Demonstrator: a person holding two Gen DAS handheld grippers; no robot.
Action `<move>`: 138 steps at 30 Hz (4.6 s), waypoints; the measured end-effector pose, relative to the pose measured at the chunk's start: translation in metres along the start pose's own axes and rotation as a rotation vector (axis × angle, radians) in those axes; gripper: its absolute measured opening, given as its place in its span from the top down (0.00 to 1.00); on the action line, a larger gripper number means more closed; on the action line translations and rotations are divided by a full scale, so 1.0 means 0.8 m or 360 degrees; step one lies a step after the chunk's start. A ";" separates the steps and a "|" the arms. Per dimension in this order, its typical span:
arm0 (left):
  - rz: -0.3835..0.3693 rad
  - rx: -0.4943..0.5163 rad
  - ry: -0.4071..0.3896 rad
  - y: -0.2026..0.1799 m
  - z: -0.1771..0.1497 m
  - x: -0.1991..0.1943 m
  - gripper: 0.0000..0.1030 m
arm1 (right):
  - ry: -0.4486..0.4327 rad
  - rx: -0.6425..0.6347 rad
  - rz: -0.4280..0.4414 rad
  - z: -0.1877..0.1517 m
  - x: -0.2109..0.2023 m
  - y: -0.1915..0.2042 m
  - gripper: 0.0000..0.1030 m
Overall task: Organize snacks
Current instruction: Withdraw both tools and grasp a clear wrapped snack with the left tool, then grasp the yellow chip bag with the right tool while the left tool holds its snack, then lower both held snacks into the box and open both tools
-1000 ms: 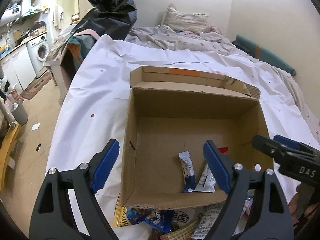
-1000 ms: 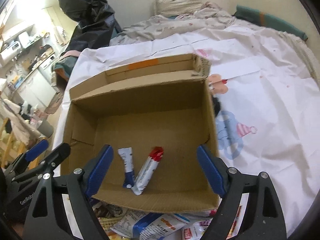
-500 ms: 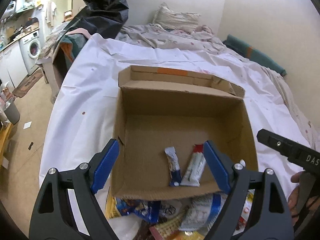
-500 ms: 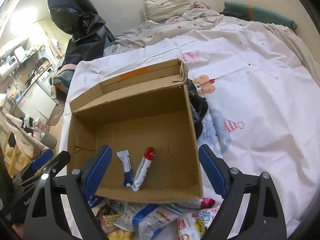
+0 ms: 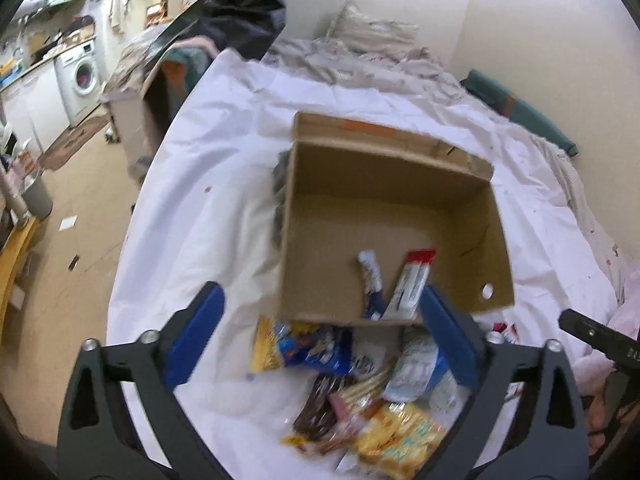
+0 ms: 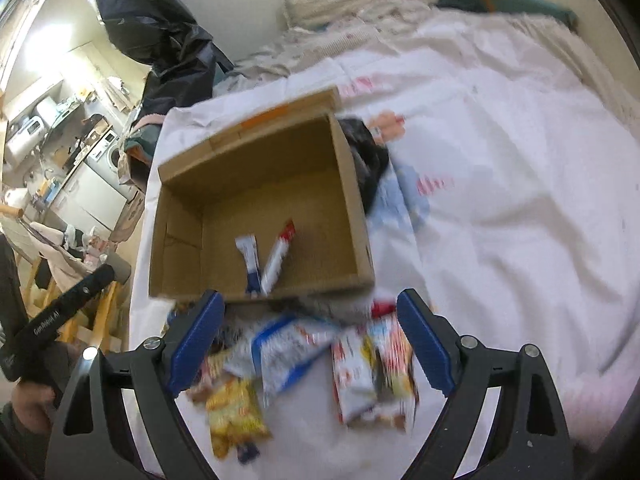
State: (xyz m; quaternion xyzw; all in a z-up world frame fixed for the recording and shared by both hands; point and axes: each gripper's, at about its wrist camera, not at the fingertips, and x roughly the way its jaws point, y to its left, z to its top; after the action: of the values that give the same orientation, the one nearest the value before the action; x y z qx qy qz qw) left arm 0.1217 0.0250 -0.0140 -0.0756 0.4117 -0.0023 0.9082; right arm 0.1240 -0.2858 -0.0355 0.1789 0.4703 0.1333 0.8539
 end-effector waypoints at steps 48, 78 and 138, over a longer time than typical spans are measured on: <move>-0.0222 -0.0011 0.0668 -0.001 -0.088 0.034 0.88 | 0.0759 0.0230 0.0236 -0.092 0.128 0.034 0.13; -0.0207 -0.0250 0.0340 0.044 -0.047 -0.011 0.88 | 0.0415 0.0008 0.0810 -0.058 0.050 0.101 0.75; -0.0077 0.0179 0.0233 -0.029 0.055 0.102 0.87 | 0.0125 0.0080 0.0181 0.079 0.103 0.024 0.73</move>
State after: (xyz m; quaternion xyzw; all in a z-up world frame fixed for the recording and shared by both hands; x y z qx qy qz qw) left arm 0.2097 0.0024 -0.0431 -0.0339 0.4743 -0.0528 0.8781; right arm 0.2198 -0.2475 -0.0585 0.2214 0.4958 0.1767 0.8210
